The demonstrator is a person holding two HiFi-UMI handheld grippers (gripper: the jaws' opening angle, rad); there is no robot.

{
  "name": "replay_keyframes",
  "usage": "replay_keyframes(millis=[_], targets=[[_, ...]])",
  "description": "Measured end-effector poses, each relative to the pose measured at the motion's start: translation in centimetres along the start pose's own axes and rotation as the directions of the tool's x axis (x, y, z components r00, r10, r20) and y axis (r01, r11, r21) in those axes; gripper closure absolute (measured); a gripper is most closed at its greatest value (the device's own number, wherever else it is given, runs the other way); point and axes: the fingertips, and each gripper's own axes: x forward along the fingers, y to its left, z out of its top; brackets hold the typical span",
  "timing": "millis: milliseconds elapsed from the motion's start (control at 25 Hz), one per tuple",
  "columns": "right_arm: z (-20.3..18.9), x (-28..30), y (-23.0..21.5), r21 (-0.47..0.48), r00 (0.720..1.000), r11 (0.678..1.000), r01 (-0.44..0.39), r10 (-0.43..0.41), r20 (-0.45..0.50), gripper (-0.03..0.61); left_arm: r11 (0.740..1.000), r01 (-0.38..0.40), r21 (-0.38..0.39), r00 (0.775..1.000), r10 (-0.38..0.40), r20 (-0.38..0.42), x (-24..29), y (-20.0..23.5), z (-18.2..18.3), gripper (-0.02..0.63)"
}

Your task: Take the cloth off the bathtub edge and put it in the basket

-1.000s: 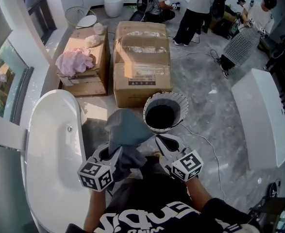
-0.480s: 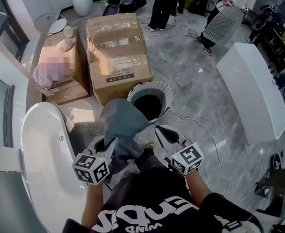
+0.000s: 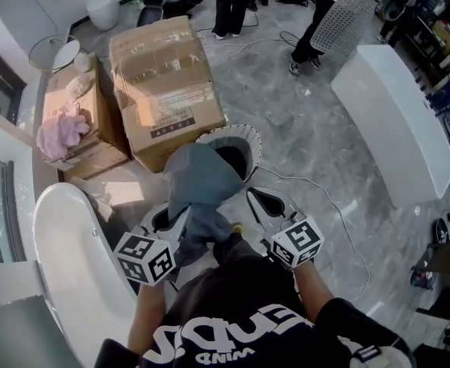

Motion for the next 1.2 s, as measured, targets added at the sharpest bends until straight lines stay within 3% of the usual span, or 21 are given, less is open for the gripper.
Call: replay_keyframes(millis=[440,1200], targets=[[2.0,0.8,-7.1,0.034,0.999,0.999,0.027,-0.028,0.022,0.569,0.998,0.037,0.044,0.999,-0.039,0.034,7.6,-1.3,7.7,0.545],[4.6,2.4,-14.8,0.072,0.973,0.973,0.219,-0.224,0.058,0.569,0.977,0.187,0.104,0.982,-0.187,-0.014,15.6,-0.5,14.8,0.545]])
